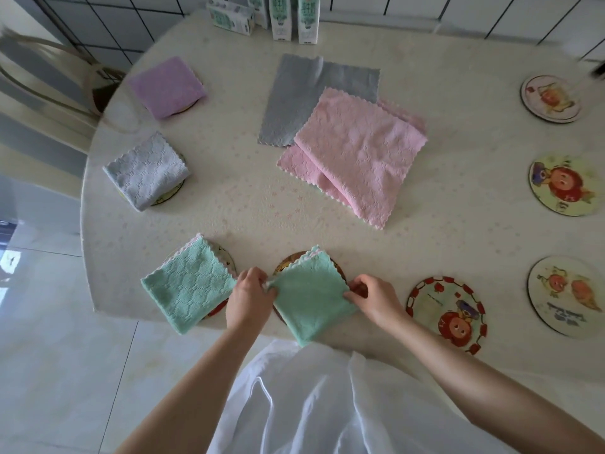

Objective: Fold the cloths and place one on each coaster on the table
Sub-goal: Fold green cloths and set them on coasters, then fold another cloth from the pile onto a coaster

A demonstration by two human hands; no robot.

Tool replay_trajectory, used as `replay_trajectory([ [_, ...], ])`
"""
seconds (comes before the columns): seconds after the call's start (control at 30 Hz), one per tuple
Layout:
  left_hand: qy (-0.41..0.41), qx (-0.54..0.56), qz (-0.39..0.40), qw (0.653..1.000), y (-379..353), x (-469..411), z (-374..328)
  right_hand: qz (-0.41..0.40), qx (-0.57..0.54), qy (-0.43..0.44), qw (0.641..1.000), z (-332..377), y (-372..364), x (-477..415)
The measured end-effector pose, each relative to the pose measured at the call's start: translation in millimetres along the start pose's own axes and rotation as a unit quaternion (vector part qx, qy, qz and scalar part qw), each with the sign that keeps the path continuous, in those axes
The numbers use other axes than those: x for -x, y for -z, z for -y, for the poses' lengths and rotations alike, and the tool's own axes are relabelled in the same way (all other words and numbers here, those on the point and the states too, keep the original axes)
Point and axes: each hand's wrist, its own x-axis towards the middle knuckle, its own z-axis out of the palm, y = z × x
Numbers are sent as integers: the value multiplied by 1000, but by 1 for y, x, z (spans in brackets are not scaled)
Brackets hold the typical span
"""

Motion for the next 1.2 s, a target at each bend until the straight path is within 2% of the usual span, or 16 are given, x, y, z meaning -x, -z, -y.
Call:
replay_trajectory([
  [0.17,-120,-112,-42,986,-4,-8,-28,-32,56,53,996,-7,33,-22],
  [0.33,-185,-118,-28,975,-19,-32,-85,-48,161,143,975,-10,80,-64],
  [0.47,-240,-126,-10,963,-38,-52,-127,-36,264,225,937,-7,100,-94],
  [0.73,-276,-139,-10,951,-59,-88,-172,3,382,280,881,-2,103,-126],
  [0.8,-284,-132,-8,950,-60,-92,-175,-19,402,288,869,-6,108,-130],
  [0.93,-293,-126,-7,948,-59,-99,-180,-20,357,295,886,-7,114,-136],
  [1.07,-300,-137,-4,944,-61,-104,-180,-16,239,300,923,-3,129,-134],
  [1.2,-317,-143,-7,938,-62,-112,-182,-2,109,258,960,5,141,-132],
])
